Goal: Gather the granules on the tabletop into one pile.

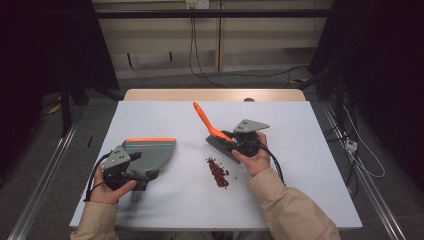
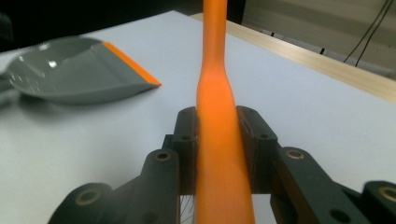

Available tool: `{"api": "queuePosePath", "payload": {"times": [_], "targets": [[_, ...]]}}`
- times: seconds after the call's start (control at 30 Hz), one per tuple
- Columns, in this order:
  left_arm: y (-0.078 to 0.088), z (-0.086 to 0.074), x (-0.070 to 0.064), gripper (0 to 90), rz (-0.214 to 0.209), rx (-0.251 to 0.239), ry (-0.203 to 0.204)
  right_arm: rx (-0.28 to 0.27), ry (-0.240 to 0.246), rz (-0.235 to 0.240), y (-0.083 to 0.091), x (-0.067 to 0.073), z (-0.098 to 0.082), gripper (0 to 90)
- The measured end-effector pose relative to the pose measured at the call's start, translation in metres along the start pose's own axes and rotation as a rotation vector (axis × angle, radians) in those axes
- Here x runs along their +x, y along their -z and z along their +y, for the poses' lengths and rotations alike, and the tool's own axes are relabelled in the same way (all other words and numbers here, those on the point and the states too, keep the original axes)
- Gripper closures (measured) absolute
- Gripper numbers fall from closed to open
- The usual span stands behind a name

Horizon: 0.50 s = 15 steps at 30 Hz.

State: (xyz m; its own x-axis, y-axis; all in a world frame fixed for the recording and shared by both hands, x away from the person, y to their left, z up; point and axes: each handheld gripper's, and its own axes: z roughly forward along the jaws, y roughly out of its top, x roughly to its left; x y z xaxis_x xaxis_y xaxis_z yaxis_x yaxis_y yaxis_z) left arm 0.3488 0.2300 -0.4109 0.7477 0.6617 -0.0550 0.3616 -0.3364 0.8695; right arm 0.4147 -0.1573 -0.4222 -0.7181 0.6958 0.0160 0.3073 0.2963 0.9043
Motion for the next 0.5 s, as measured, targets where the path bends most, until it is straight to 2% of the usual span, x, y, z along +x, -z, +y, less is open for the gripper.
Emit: {"api": "queuePosePath", "payload": {"times": [0.07,0.13,0.2,0.3,0.4,0.47,0.5], "targets": [[0.0,0.0,0.001,7.0,0.002,0.002,-0.002,-0.007,0.024,0.023,-0.004,-0.003,-0.001,71.3],[0.0,-0.001,0.001,7.0,0.001,0.001,0.002,-0.01,0.072,0.055,-0.008,-0.005,-0.001,71.4],[0.0,-0.001,0.001,7.0,0.001,-0.001,0.002,-0.011,0.139,0.076,-0.012,-0.007,-0.001,71.4],[0.001,-0.001,0.002,7.0,0.002,0.0,0.008,-0.021,0.223,0.135,-0.016,-0.011,-0.002,71.3],[0.001,-0.001,0.002,7.0,0.005,0.0,0.009,0.006,0.3,0.195,-0.02,-0.012,-0.006,71.3],[0.002,-0.001,0.002,7.1,0.006,0.0,0.009,-0.002,0.319,0.237,-0.02,-0.01,-0.008,71.4],[0.002,-0.001,0.002,7.1,0.006,-0.001,0.009,0.005,0.335,0.243,-0.019,-0.008,-0.007,71.5]]}}
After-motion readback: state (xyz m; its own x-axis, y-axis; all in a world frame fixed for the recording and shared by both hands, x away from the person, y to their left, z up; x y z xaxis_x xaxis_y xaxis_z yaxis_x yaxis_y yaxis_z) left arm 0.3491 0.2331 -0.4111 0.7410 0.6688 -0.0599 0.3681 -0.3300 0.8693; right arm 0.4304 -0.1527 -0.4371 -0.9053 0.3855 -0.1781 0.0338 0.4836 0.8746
